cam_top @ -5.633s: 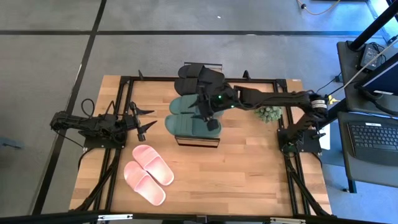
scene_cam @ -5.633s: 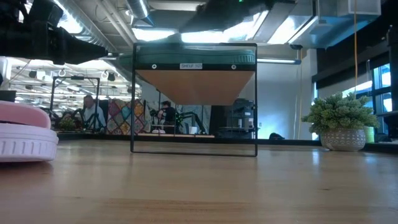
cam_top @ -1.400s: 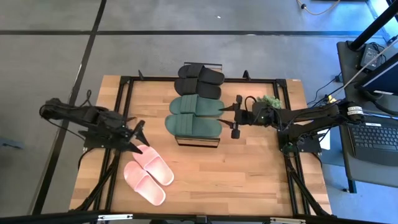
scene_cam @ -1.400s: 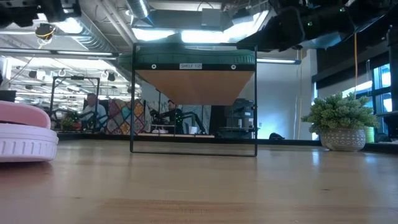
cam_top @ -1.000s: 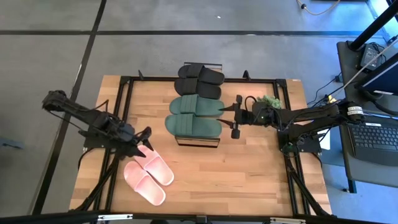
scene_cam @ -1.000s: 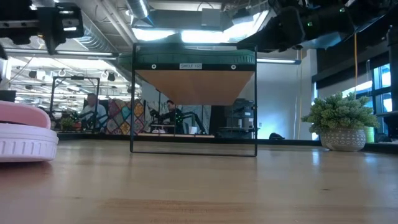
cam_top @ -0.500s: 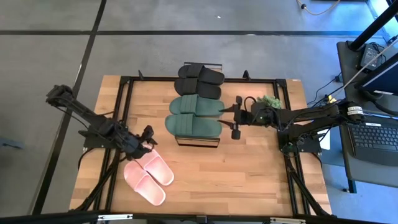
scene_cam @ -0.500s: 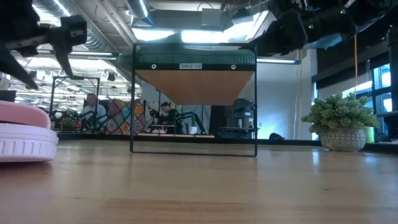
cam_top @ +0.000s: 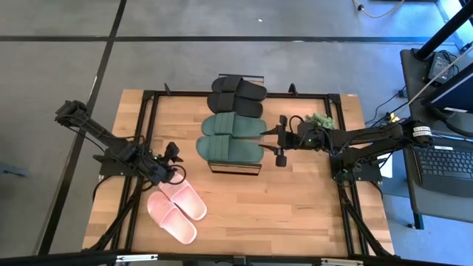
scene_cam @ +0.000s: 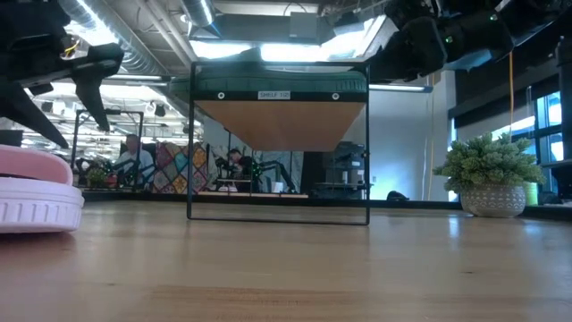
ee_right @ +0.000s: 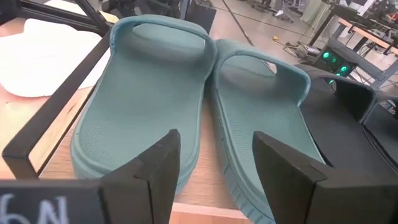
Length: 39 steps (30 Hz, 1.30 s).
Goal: Pick and place slides into the shelf
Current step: Put the top pink slipper under the shelf
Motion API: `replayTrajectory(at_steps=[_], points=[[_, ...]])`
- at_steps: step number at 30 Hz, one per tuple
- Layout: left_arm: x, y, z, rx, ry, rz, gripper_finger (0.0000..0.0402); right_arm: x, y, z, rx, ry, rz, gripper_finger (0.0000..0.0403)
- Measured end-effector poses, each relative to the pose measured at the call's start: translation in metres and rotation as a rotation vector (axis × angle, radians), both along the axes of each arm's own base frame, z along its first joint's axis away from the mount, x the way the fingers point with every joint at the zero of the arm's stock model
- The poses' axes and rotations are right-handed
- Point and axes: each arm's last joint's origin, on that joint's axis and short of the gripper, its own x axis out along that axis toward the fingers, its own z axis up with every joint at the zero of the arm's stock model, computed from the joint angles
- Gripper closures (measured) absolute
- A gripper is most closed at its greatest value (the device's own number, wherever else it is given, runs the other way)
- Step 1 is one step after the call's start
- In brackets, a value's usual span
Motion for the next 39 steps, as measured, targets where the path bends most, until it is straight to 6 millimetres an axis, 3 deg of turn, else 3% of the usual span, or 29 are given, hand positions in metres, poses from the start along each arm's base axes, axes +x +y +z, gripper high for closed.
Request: replayTrajectory(at_steps=[6, 11, 23, 39], points=[[0.003, 0.003, -0.001, 0.024, -0.003, 0.042, 0.0185, 0.0, 0.0, 0.0, -0.002, 0.0, 0.001, 0.0202], [0.009, 0.01, 0.001, 0.156, -0.04, 0.048, 0.0185, 0.0, 0.0, 0.0, -0.003, -0.003, 0.001, 0.0202], [0.016, 0.007, 0.006, 0.086, -0.12, 0.056, 0.0185, 0.0, 0.0, 0.0, -0.003, -0.003, 0.001, 0.0202], [0.016, 0.004, 0.004, -0.004, -0.082, 0.0, 0.0185, 0.0, 0.0, 0.001, -0.025, -0.001, 0.006, 0.0202]])
